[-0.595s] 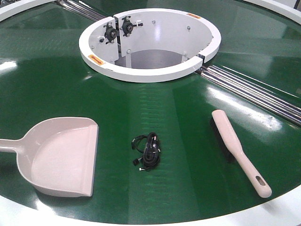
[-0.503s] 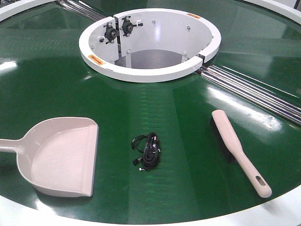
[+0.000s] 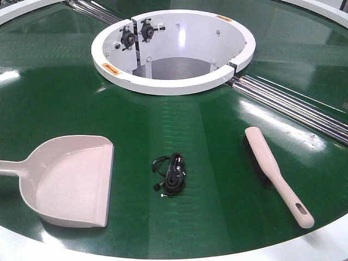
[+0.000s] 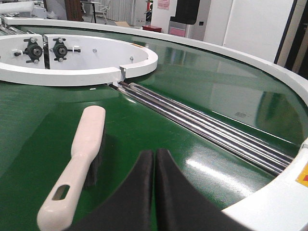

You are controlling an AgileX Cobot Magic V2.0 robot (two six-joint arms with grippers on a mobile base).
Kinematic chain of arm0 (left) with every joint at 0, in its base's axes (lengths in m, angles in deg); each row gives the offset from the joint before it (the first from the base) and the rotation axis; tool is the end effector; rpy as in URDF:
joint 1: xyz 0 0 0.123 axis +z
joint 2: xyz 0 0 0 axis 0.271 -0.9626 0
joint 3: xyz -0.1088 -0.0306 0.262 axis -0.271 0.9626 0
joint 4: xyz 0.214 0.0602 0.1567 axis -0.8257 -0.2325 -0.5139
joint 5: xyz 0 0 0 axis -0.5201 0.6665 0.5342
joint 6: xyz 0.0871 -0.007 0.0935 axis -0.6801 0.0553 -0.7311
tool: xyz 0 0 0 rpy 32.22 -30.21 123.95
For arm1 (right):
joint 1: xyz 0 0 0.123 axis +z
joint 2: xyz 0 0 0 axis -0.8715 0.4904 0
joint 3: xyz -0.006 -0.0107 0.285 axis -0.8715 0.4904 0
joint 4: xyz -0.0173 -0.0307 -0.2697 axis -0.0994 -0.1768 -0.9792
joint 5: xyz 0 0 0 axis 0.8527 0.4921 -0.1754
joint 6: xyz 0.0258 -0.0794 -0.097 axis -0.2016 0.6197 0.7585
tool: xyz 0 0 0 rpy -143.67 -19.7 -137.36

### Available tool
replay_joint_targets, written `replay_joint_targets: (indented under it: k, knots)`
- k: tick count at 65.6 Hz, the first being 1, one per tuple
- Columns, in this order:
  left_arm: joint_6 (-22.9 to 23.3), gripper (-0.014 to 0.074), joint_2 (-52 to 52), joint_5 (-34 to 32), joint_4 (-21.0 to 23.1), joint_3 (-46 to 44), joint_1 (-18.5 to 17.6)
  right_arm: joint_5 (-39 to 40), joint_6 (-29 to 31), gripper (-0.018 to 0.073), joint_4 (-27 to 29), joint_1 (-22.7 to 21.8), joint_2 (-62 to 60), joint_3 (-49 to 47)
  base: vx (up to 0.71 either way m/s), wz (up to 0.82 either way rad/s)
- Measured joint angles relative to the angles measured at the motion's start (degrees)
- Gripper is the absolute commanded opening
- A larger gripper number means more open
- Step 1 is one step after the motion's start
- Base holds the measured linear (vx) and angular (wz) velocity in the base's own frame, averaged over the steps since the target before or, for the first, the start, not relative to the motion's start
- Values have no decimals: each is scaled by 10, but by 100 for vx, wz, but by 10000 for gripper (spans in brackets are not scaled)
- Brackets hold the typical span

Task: Clean and inspect green conveyor with broom and dustpan

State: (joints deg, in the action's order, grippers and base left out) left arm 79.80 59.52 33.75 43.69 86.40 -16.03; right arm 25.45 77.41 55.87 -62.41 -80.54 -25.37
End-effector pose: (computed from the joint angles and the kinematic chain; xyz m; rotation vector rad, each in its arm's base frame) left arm 0.1129 -0.0029 0.1815 0.0342 1.6968 -0.0045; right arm 0.1135 -0.0048 0.1888 -0.0658 1.6407 -0.1242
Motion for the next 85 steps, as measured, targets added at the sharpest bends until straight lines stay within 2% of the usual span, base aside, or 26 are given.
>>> replay_joint_targets:
  k: [26, 38, 46, 51, 60, 63, 71, 78, 81, 85]
  knots:
    - [0, -6, 0, -1, 0, 0, 0, 1, 0, -4, 0, 0, 0, 0, 0, 0]
    - [0, -6, 0, -33, 1, 0, 0, 14, -1, -4, 0, -1, 0, 0, 0, 0]
    - [0, -6, 0, -86, 1, 0, 0, 56, -4, -4, 0, -1, 0, 0, 0, 0]
    - [2, -6, 0, -142, 2, 0, 0, 91, -4, -4, 0, -1, 0, 0, 0, 0]
    - [52, -6, 0, -276, 24, -2, 0, 144, -4, -4, 0, -1, 0, -2, 0, 0]
    - [67, -6, 0, -289, 30, -16, 0, 141, -4, -4, 0, -1, 0, -10, 0, 0]
    - [81, -6, -1, -253, 17, -100, 0, 138, -5, -4, 0, -3, 0, -85, 0, 0]
    - [81, -6, -28, -166, -19, -204, 0, 109, -9, -4, 0, -3, 5, -181, 0, 0]
    - [82, -6, -53, -110, -31, -256, 0, 82, -10, -3, 0, -3, 19, -220, 0, 0]
    - [82, -4, -87, -55, -37, -322, 0, 50, -11, -4, 0, -3, 44, -275, 0, 0]
